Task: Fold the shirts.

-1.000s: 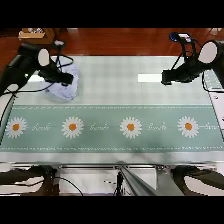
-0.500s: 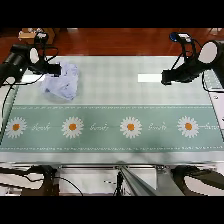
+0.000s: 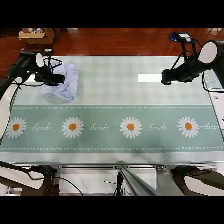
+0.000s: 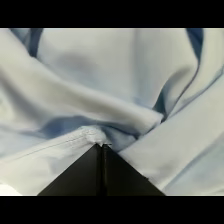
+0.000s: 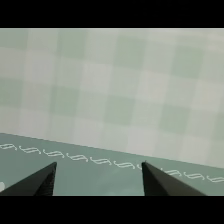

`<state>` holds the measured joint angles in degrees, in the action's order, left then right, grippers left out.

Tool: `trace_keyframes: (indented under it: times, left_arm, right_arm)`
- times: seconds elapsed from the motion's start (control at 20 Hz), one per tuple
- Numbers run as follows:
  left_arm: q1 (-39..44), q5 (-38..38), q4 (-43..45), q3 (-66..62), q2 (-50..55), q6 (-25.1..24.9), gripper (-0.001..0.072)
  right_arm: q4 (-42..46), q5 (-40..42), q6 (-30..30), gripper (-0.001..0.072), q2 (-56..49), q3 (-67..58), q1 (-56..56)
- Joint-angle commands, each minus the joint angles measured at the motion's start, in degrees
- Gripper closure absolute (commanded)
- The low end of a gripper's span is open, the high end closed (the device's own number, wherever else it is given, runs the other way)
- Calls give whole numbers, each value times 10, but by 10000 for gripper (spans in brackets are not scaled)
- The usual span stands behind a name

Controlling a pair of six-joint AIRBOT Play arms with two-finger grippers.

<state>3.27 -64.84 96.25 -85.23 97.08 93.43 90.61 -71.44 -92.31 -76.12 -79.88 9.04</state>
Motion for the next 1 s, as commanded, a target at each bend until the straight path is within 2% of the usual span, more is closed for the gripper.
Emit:
trace_keyframes:
  times: [0.0, 0.15, 0.35, 0.55, 0.75, 0.95]
  left_arm:
    - [0, -51, -3, -22, 0, 1, 685]
    - [0, -85, -3, -106, -14, 1, 685]
    - [5, -88, -3, -224, -42, 1, 686]
    - [30, -96, -3, -286, -65, 0, 686]
    - [99, -90, -3, -320, -116, -26, 687]
    - [208, -47, -3, -320, -192, -30, 687]
  right_arm:
    - [0, 1, 0, 105, 0, 0, 1]
    - [0, 0, 0, 105, 0, 0, 1]
    - [2, 1, 0, 105, 0, 0, 1]
    - [26, 0, 0, 105, 0, 0, 1]
    - [44, -4, 0, 105, 0, 0, 1]
    - [59, -14, 0, 105, 0, 0, 1]
